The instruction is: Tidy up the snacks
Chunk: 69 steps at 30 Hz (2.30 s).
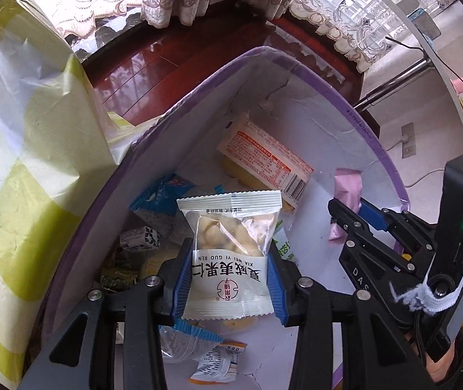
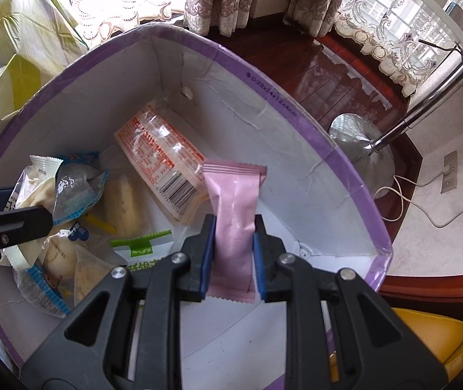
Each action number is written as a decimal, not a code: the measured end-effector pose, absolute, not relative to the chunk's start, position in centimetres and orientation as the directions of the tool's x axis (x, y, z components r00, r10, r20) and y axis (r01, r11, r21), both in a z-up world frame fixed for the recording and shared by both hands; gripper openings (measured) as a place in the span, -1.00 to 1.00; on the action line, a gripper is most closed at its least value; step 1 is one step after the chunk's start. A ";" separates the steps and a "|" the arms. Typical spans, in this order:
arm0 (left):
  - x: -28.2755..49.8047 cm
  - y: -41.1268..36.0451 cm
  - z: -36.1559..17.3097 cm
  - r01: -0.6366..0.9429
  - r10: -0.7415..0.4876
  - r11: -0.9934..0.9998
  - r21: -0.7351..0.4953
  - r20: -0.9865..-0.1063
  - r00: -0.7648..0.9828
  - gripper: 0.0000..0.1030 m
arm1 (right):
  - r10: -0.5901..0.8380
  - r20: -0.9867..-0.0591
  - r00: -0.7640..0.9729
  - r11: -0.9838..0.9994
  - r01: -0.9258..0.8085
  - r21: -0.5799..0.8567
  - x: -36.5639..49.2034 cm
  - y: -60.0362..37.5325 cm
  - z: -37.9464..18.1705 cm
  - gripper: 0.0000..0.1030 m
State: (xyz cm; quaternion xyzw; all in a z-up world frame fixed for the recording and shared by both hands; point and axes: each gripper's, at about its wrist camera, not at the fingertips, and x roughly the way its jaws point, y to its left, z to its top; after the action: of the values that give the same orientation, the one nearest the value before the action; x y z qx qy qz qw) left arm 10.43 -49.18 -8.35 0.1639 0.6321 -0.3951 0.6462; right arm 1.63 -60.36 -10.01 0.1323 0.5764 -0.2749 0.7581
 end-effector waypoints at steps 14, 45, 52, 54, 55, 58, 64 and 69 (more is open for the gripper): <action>10.8 -47.9 -8.3 0.636 -0.343 0.675 -0.375 -0.922 -0.180 0.22 | -0.221 -0.966 0.136 0.794 0.600 -0.097 1.3 -60.5 -9.6 0.43; 1.1 -29.1 0.9 0.561 -0.457 0.774 -0.295 -0.873 0.171 0.63 | -0.291 -0.920 0.263 0.860 0.493 -0.131 -6.8 -45.9 2.6 0.62; 0.7 -28.1 0.8 0.529 -0.507 0.772 -0.352 -0.843 0.179 0.73 | -0.330 -0.887 0.322 0.858 0.495 -0.139 -7.8 -45.4 3.9 0.63; 0.7 -27.9 0.8 0.526 -0.512 0.771 -0.359 -0.840 0.177 0.74 | -0.327 -0.885 0.331 0.860 0.493 -0.133 -7.6 -45.4 3.9 0.63; 0.7 -28.1 0.8 0.529 -0.510 0.770 -0.356 -0.842 0.176 0.75 | -0.331 -0.883 0.332 0.858 0.496 -0.135 -7.6 -45.5 3.9 0.63; 0.5 -28.6 0.6 0.543 -0.499 0.767 -0.341 -0.849 0.173 0.84 | -0.336 -0.883 0.328 0.851 0.508 -0.135 -7.5 -46.0 3.7 0.63; 0.4 -29.3 0.2 0.565 -0.489 0.756 -0.329 -0.858 0.156 1.00 | -0.335 -0.887 0.318 0.845 0.517 -0.133 -7.7 -46.4 3.5 0.63; 0.4 -29.3 0.0 0.570 -0.479 0.757 -0.320 -0.864 0.151 1.00 | -0.332 -0.889 0.316 0.845 0.518 -0.131 -7.7 -46.6 3.3 0.63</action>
State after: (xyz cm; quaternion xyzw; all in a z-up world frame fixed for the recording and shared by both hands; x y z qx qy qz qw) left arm 0.42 -29.35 0.04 0.0409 0.5518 -0.3462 0.7576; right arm -7.68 -46.60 3.33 0.0893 0.5221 -0.2637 0.8062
